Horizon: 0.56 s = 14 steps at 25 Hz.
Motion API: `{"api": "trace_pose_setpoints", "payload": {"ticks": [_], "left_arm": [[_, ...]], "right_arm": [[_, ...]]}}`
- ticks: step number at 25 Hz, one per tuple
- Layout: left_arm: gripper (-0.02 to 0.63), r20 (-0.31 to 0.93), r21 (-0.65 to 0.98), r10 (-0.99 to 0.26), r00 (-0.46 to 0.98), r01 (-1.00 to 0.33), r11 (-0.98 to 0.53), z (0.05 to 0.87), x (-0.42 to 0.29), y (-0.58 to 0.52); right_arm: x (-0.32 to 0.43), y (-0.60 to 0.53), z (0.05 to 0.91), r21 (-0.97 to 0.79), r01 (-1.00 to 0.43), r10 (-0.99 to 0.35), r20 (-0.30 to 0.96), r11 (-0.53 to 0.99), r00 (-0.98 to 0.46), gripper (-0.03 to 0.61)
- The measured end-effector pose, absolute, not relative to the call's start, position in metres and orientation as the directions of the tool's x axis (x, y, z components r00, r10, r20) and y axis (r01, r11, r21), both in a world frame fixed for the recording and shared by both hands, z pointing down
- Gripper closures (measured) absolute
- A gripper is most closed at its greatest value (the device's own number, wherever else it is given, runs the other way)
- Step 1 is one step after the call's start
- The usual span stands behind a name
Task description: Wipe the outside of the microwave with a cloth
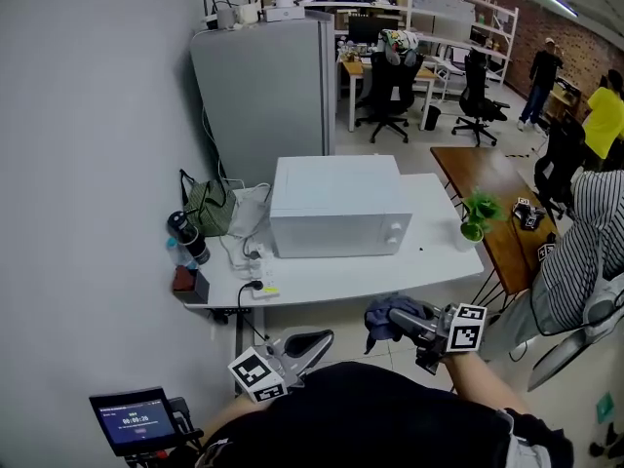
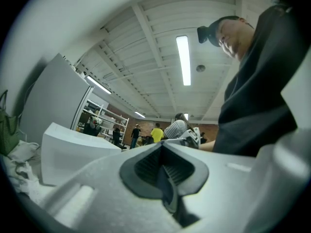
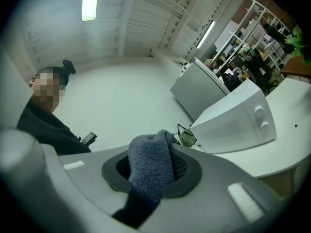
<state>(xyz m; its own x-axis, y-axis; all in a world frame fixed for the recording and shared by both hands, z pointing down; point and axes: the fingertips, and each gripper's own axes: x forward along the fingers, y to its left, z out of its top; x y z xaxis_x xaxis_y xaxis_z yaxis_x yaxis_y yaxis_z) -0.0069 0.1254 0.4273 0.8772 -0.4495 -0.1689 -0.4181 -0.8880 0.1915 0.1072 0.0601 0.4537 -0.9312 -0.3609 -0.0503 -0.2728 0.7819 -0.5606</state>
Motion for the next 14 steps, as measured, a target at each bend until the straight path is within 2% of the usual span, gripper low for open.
{"api": "trace_pose_setpoints", "payload": {"ticks": [14], "left_arm": [[0.611,-0.131,0.175,-0.487,0.863,-0.464,-0.869,0.423,-0.011,0.147]], "right_arm": [[0.083,0.08,0.452,-0.542,-0.21,-0.284,-0.056,0.814,-0.957,0.499]]}}
